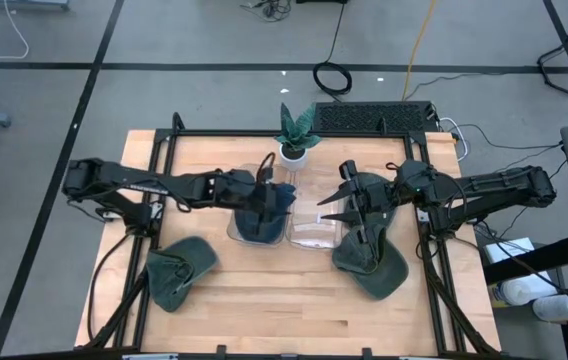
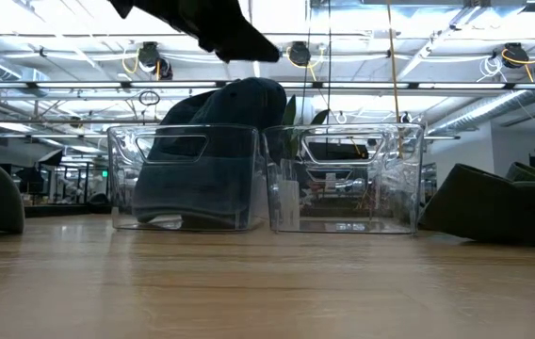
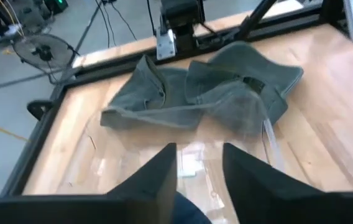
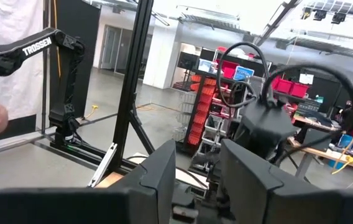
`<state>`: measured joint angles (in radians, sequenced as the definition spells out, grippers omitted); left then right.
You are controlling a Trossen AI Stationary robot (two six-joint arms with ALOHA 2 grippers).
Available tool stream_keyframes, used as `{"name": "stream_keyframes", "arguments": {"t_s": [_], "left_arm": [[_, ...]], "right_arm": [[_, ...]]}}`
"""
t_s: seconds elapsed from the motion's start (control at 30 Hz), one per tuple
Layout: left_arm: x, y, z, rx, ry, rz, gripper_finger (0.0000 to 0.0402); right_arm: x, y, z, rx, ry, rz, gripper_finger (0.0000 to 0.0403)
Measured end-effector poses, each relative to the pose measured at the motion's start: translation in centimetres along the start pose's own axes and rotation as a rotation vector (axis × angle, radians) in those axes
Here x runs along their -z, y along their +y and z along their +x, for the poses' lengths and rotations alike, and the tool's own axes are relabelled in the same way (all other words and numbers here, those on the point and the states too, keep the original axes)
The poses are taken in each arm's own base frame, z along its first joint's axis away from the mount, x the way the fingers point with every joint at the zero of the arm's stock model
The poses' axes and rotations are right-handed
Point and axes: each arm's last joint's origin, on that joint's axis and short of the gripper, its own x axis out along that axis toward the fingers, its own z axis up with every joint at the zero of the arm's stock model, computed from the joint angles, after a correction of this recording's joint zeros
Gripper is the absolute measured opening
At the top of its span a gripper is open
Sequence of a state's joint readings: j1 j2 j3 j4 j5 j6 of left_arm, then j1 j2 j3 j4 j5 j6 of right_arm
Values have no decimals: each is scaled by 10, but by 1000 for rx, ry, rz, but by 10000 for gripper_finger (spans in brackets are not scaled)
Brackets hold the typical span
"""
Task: Pick & Place hat
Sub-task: Put the blue cap into the left transparent bin
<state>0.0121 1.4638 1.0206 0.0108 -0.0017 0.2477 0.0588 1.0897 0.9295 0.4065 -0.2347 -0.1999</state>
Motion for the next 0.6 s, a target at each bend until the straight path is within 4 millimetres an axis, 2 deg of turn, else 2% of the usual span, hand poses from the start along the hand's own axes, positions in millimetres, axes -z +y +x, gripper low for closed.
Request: {"name": "stream_keyframes", "arguments": {"t_s": [0.2, 0.37, 0.6], "left_arm": [[10, 3, 9, -31, 66, -15, 74], [21, 16, 7, -129, 165, -40, 10], [44, 38, 12, -131, 286, -87, 4]], "right_arm": [[0, 0, 0, -1, 1, 27, 116], [0, 0, 0, -1, 0, 27, 116], [0, 0, 0, -1, 1, 22, 116]]}}
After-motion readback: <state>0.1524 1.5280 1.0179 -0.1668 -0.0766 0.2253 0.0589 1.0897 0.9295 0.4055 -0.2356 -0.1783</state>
